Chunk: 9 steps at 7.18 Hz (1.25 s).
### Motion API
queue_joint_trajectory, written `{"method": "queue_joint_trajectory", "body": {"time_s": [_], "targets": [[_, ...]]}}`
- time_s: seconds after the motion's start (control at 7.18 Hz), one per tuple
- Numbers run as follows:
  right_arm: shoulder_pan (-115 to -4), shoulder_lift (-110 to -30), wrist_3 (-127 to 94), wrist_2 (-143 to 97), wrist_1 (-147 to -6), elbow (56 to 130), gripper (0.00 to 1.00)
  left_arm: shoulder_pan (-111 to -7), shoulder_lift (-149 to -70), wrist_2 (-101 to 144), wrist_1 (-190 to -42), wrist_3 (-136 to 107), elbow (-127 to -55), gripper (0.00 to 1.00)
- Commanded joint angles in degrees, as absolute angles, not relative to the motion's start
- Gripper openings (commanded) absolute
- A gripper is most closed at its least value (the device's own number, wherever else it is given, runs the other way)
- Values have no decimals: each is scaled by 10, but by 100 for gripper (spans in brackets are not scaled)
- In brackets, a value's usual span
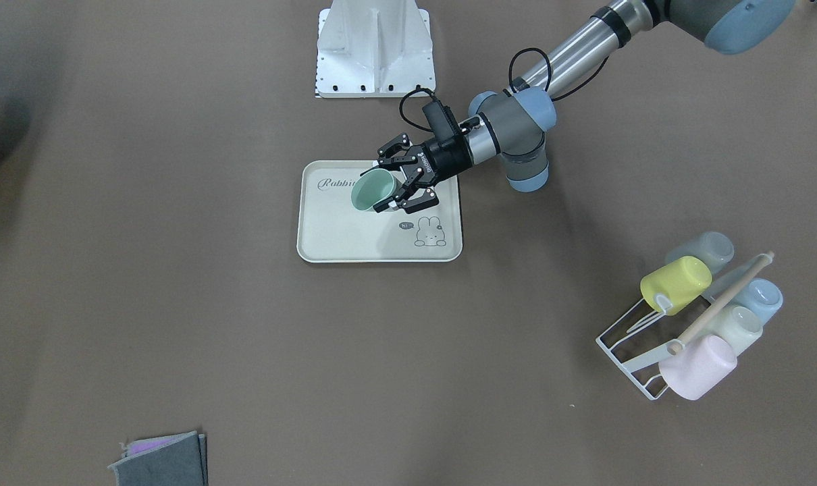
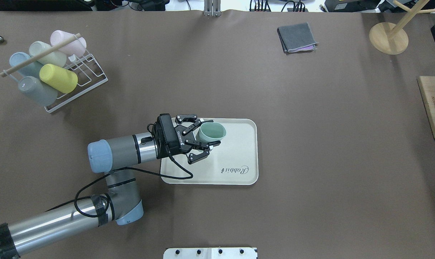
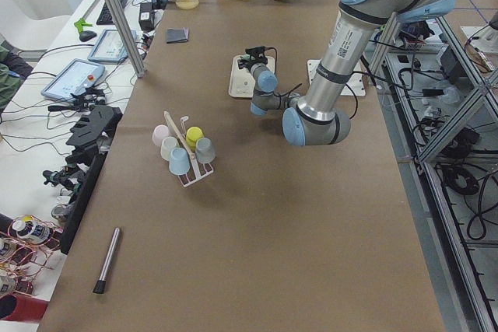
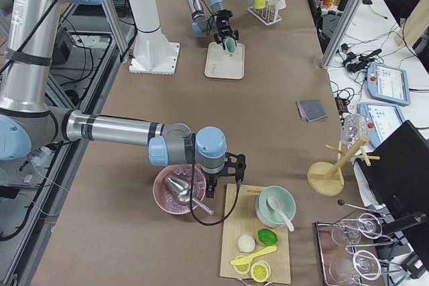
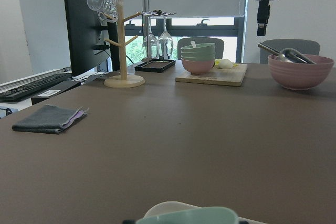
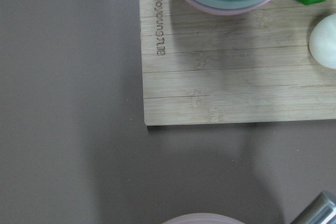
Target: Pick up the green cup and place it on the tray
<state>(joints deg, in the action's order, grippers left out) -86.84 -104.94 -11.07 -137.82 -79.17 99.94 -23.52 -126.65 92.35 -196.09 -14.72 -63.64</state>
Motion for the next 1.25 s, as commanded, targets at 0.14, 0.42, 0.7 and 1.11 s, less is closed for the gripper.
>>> {"method": "queue_joint_trajectory", "body": {"time_s": [0.14,0.42,0.7,1.11], "targets": [[-868,-1049,-111,-1378,-791,999,100,-232,-1267,919,-1971,-145,-623,35],[-869,-1049,-111,-1378,-792,1000,100,-232,-1267,914,-1964,-138,-619,37],[-868,-1049,-111,-1377,-791,999,100,-228,-1267,914,-1962,-120,-616,37],[-868,-1048,-111,-1376,-792,997,100,-223,-1267,912,-1942,-101,-616,48]]}}
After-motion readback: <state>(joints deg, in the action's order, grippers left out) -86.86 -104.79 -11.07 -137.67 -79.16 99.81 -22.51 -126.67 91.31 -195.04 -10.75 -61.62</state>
